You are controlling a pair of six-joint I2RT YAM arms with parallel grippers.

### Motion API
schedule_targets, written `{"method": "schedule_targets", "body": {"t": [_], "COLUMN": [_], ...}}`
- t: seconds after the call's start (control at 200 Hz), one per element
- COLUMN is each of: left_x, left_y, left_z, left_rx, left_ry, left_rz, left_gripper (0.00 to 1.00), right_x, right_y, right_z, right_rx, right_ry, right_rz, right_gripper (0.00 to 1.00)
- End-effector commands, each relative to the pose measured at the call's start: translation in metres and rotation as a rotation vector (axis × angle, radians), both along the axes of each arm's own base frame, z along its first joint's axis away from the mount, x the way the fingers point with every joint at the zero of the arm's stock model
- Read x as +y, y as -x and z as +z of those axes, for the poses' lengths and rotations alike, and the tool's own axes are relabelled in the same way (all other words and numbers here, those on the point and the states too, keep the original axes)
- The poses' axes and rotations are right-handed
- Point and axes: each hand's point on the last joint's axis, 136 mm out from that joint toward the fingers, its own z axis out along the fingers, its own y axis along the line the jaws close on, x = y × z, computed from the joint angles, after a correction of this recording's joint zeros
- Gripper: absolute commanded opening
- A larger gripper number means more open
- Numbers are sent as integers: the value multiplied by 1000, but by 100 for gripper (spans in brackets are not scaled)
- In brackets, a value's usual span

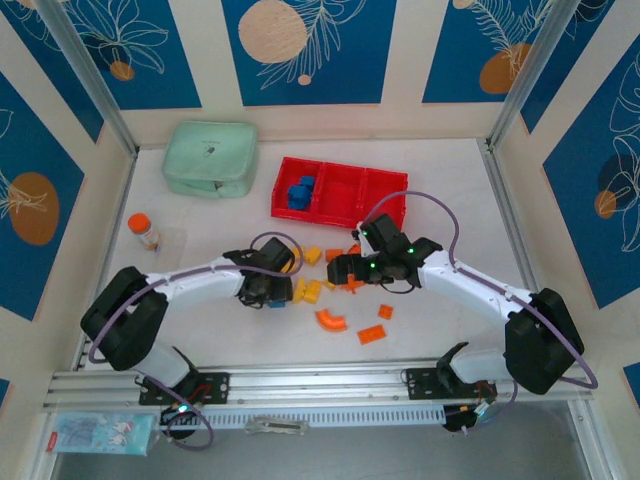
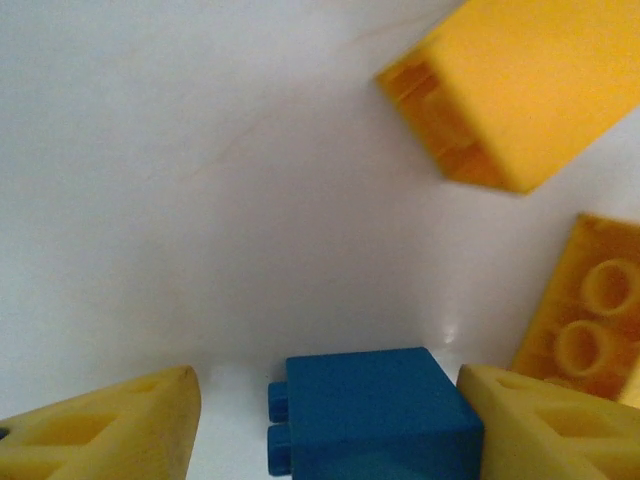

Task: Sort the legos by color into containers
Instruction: Pick up the lego from the middle-left of the table, then place the lego in the container.

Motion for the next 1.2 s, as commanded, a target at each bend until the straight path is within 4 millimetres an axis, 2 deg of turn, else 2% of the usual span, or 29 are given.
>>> {"method": "schedule_targets", "body": {"t": [0.0, 0.26, 0.455, 0.56, 0.715, 0.815, 0.935, 1.075, 1.195], "left_x": [11, -6, -4, 0, 3, 1, -6, -20, -32], "left_y": [8, 9, 8, 7, -2, -19, -50, -101, -149], "left_z": [2, -4, -4, 4, 29, 53, 86, 122, 139], "left_rx": [5, 18, 14, -5, -81, -161, -250, -340, -402], "left_ry": [-44, 10, -11, -27, -19, -16, -14, 0, 14], "left_rz": [1, -11, -16, -12, -4, -9, -29, -36, -35], "left_gripper": [65, 53, 45, 40, 38, 38, 38, 38, 38], "right_x": [3, 4, 3, 1, -2, -3, -6, -11, -17], "right_y": [-3, -4, -4, -5, -7, -11, -17, -28, -38], "right_z": [3, 1, 3, 4, 11, 17, 25, 33, 36], "right_rx": [-5, 0, -7, -12, -27, -44, -57, -95, -103], "right_ry": [-15, -13, -13, -15, -29, -33, -45, -54, -58], "right_rz": [-1, 0, 1, -5, -9, -11, -19, -46, -77], "right_gripper": [99, 99, 99, 99, 99, 99, 99, 99, 99]}}
